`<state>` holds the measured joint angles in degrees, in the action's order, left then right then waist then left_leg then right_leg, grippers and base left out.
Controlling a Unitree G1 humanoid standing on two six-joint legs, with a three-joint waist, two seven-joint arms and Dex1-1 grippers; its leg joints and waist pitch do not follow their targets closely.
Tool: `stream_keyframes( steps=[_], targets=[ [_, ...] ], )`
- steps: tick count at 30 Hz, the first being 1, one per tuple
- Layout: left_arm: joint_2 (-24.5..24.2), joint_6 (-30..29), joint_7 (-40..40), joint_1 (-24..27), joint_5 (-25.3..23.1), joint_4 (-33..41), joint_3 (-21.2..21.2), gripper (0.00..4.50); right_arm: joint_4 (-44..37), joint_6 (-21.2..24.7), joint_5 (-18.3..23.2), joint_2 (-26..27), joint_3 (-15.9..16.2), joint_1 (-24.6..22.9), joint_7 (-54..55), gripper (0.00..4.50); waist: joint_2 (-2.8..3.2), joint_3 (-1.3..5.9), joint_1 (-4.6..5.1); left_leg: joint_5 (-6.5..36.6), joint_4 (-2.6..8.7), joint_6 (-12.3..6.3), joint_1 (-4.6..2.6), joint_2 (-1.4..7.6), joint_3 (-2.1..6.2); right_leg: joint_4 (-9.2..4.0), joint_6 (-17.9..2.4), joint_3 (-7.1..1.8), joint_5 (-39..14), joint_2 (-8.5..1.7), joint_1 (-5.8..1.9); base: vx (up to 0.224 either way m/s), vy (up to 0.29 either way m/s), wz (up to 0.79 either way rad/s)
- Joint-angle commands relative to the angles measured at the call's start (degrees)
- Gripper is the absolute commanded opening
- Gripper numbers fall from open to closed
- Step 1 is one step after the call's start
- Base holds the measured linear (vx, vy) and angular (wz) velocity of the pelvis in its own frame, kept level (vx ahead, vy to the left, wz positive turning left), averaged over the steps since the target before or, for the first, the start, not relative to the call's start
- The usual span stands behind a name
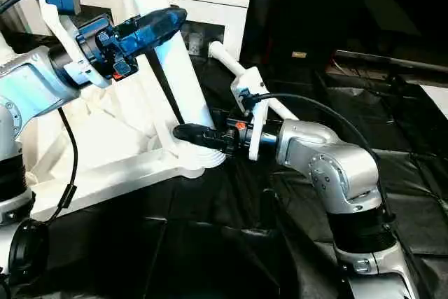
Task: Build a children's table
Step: Pick table leg
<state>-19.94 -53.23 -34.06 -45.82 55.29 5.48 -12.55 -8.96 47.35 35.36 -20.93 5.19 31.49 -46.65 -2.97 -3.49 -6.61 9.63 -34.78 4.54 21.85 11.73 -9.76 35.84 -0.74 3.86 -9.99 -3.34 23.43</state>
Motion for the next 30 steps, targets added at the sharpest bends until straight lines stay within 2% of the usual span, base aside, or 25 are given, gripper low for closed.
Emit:
stream_keyframes(
  steps=[1, 3, 5, 7, 8, 11, 13, 14, 16, 17, 20, 22, 25, 26, 27, 30],
  targets=[
    [-0.27, 0.78, 1.49, -1.08, -2.73, -0.75, 1.39, 2.12, -1.14, 0.26, 0.72, -0.14, -1.42, 0.42, 1.07, 2.05, 0.71, 4.07, -0.15, 11.94, 4.07, 3.87, -1.11, 1.02, 0.32, -4.66, -5.35, -2.58, -17.65, -3.98, -2.94, 0.0, 0.0, 0.0],
    [0.66, 0.27, 3.69, -1.21, -3.13, -1.3, 1.44, 2.47, -0.96, -0.56, -0.24, 0.48, -1.16, 0.46, 2.2, 2.04, 0.74, 4.11, -0.11, 11.8, 4.09, 4.04, -1.06, 1.11, 0.37, -4.51, -5.36, -2.59, -16.9, -3.93, -2.95, 0.0, 0.0, 0.0],
    [1.65, -0.33, 5.85, -1.37, -3.15, -1.89, 1.39, 2.56, -0.8, -1.33, -1.23, 1.11, -0.9, 0.48, 3.33, 1.98, 0.69, 4.12, -0.11, 11.89, 4.06, 4.0, -1.1, 1.03, 0.37, -4.61, -5.3, -2.54, -17.03, -3.94, -2.93, 0.0, 0.0, 0.0],
    [2.62, 0.16, 8.02, -1.05, -4.74, -1.77, 2.22, 2.8, -0.54, -2.25, -2.41, 2.09, -0.33, 0.43, 4.69, 1.93, 0.75, 4.14, -0.05, 11.43, 4.11, 4.3, -1.04, 1.14, 0.42, -4.56, -5.2, -2.58, -16.73, -4.0, -2.9, 0.0, 0.0, 0.0],
    [4.16, 0.92, 11.53, -0.61, -7.35, -1.83, 3.43, 2.9, -0.13, -3.15, -3.73, 3.34, 0.36, 0.41, 6.43, 1.92, 0.7, 4.13, -0.06, 11.35, 4.06, 4.26, -1.02, 1.07, 0.37, -4.57, -5.26, -2.57, -16.51, -3.99, -2.92, 0.0, 0.0, 0.0],
    [7.51, 2.44, 17.62, 0.51, -11.51, -1.89, 5.45, 3.06, 0.79, -5.35, -6.63, 5.76, 1.67, 0.49, 10.07, 1.91, 0.5, 4.19, -0.01, 10.79, 4.09, 4.38, -0.85, 1.16, 0.44, -4.57, -4.95, -2.6, -15.65, -4.11, -3.04, 0.0, 0.0, 0.0],
    [9.08, 3.27, 20.11, 0.99, -12.8, -1.85, 5.89, 3.07, 1.2, -6.01, -7.46, 6.76, 2.07, 0.62, 11.45, 1.91, 0.65, 4.33, -0.13, 10.31, 4.03, 4.22, -0.88, 1.04, 0.44, -4.42, -4.56, -2.59, -15.48, -4.04, -3.12, 0.0, 0.0, 0.0],
    [10.65, 3.82, 22.78, 1.23, -13.58, -1.83, 5.66, 3.07, 1.66, -6.8, -8.47, 7.59, 2.45, 0.8, 12.87, 1.91, 0.25, 4.33, 0.01, 10.06, 4.07, 4.12, -0.76, 1.12, 0.39, -4.46, -4.5, -2.66, -14.79, -3.97, -3.18, 0.0, 0.0, 0.0],
    [12.98, 4.8, 26.88, 1.13, -14.49, -1.96, 4.5, 3.07, 2.45, -7.88, -9.83, 8.75, 2.74, 1.11, 14.86, 1.9, 0.25, 4.3, 0.08, 9.86, 4.02, 4.16, -0.68, 1.1, 0.4, -4.4, -4.94, -2.59, -13.77, -4.04, -3.15, 0.0, 0.0, 0.0],
    [13.2, 4.87, 27.26, 1.09, -14.57, -1.97, 4.33, 2.8, 2.52, -7.99, -9.98, 8.86, 2.75, 1.13, 15.04, 1.9, 0.26, 4.28, 0.03, 10.22, 3.97, 3.96, -0.72, 1.01, 0.39, -4.48, -4.72, -2.57, -14.42, -4.03, -3.16, 0.0, 0.0, 0.0],
    [13.9, 5.45, 28.73, 0.79, -14.91, -2.17, 3.25, 2.7, 2.91, -8.4, -10.66, 9.19, 2.88, 1.23, 15.47, 1.9, 0.27, 4.24, 0.03, 10.21, 3.99, 3.64, -0.8, 0.99, 0.39, -4.56, -3.96, -2.58, -14.75, -3.94, -3.07, 0.0, 0.0, 0.0],
    [13.98, 5.74, 30.53, 0.62, -15.6, -1.96, 1.81, 2.46, 3.9, -9.12, -11.74, 9.96, 2.74, 1.45, 16.43, 1.9, 0.12, 4.16, 0.12, 10.57, 4.06, 3.56, -0.69, 0.97, 0.42, -4.65, -3.62, -2.53, -15.41, -3.92, -3.06, 0.0, 0.0, 0.0],
    [13.73, 5.4, 30.58, 0.86, -15.56, -1.54, 1.66, 2.31, 4.21, -9.29, -12.0, 10.15, 2.65, 1.54, 16.76, 1.9, 0.16, 4.17, 0.14, 11.05, 3.99, 3.5, -0.81, 0.96, 0.38, -4.78, -3.25, -2.56, -16.34, -3.97, -2.91, 0.0, 0.0, 0.0],
    [13.42, 5.0, 30.29, 1.14, -15.38, -1.14, 1.65, 2.26, 4.31, -9.38, -12.17, 10.15, 2.66, 1.58, 16.84, 1.9, 0.14, 4.13, 0.15, 11.06, 4.05, 3.5, -0.77, 0.97, 0.4, -4.78, -3.19, -2.55, -16.43, -3.95, -2.93, 0.0, 0.0, 0.0],
    [13.25, 4.68, 30.28, 1.45, -15.33, -0.6, 1.59, 1.99, 4.46, -9.61, -12.43, 10.23, 2.65, 1.57, 16.95, 1.9, 0.18, 4.15, 0.13, 10.83, 4.08, 3.56, -0.79, 1.04, 0.44, -4.68, -3.2, -2.53, -15.8, -3.94, -2.89, 0.0, 0.0, 0.0],
    [12.94, 4.5, 30.12, 1.77, -15.11, -0.09, 1.35, 1.92, 4.59, -9.89, -12.68, 10.17, 2.65, 1.53, 16.98, 1.9, 0.15, 4.13, 0.11, 10.87, 4.09, 3.61, -0.79, 1.04, 0.42, -4.61, -3.43, -2.53, -15.56, -3.94, -2.88, 0.0, 0.0, 0.0]
  ],
)
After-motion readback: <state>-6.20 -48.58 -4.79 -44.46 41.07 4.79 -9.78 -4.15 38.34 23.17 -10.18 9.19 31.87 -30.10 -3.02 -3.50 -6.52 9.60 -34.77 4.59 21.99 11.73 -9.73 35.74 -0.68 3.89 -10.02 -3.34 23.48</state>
